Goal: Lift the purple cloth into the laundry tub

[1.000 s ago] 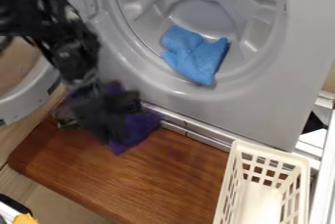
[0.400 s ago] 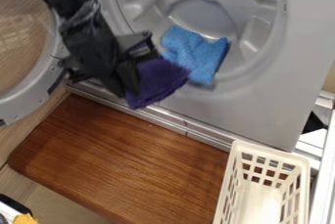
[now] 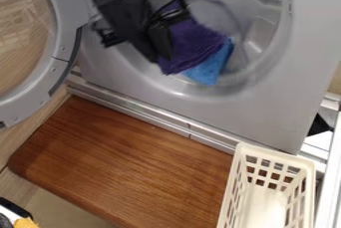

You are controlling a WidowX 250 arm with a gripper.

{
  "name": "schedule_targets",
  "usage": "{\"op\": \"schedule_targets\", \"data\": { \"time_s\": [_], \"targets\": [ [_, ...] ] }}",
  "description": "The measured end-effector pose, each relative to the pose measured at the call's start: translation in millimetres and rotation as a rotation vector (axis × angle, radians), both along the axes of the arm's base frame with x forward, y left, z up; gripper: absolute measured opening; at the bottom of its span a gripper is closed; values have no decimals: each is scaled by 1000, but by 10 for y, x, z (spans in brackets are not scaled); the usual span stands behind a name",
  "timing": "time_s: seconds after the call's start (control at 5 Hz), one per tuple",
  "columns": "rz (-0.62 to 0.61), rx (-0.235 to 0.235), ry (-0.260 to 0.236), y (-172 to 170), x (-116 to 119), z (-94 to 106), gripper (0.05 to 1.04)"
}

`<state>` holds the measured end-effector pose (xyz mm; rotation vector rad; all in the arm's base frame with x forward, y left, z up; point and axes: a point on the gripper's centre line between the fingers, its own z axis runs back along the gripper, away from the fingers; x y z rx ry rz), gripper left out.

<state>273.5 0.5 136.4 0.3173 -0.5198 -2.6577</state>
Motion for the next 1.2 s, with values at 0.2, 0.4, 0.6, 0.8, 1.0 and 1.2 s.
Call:
{"op": "schedule_targets", "data": {
  "time_s": [0.2, 0.4, 0.6, 0.8, 1.0, 1.2],
  "targets": [
    [-2, 4, 8, -35, 226, -58, 130],
    [5, 9, 33, 3, 439, -200, 130],
    [5, 17, 67, 56, 635, -452, 129],
    [-2, 27, 99, 97, 717, -671, 130],
    [19, 42, 129, 133, 715, -798, 173],
    [55, 55, 159, 136, 654, -867, 408]
  ]
}}
